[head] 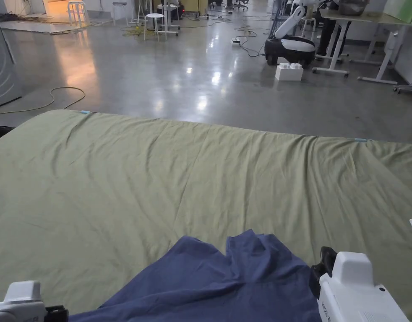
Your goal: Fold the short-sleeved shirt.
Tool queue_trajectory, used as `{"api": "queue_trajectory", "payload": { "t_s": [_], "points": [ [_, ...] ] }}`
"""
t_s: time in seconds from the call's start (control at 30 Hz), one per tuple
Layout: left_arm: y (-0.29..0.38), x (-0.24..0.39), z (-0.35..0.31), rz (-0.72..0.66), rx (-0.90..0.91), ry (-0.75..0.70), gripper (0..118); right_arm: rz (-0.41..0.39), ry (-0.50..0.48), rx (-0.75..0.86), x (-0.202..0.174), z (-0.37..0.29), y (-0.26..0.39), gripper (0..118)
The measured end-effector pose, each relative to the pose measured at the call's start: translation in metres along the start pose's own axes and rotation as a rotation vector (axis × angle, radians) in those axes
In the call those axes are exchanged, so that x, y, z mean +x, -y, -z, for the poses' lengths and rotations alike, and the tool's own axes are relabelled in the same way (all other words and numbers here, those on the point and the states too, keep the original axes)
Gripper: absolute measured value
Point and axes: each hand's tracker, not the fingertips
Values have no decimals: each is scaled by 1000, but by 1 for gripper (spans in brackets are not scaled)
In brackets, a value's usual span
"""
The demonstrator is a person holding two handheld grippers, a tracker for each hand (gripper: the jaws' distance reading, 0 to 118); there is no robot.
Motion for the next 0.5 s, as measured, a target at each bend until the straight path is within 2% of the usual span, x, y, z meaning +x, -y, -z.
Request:
{"api": "queue_trajectory", "payload": {
  "t_s": [0.1, 0.2, 0.23, 0.27, 0.3, 0.37, 0.4, 0.43, 0.47, 0.5],
  "points": [
    [3, 5, 32, -12, -113, -57, 59, 11, -4, -31, 0, 5, 4, 2],
    [-2, 10, 30, -30, -103, -60, 56, 11, -6, -46, -1, 8, 7, 2],
    [-3, 15, 28, -15, -99, -63, 47, 12, -6, -57, -1, 10, 9, 2],
    [-3, 18, 27, 4, -85, -48, 30, 14, -6, -64, -1, 13, 10, 2],
    [-3, 20, 28, 23, -76, -26, 19, 17, -8, -73, 0, 16, 11, 2],
    [-2, 23, 31, 28, -79, -12, 7, 15, -14, -102, 1, 25, 12, 3],
    [-1, 24, 32, 33, -78, -9, 7, 5, -23, -131, 2, 32, 12, 4],
    [0, 25, 31, 40, -75, -11, 6, -8, -34, -164, 3, 40, 13, 7],
    [1, 24, 29, 40, -71, -10, 6, -18, -53, -193, 4, 49, 13, 21],
    [2, 23, 25, 41, -60, -3, 6, -36, -67, -223, 6, 59, 13, 40]
  ]
}}
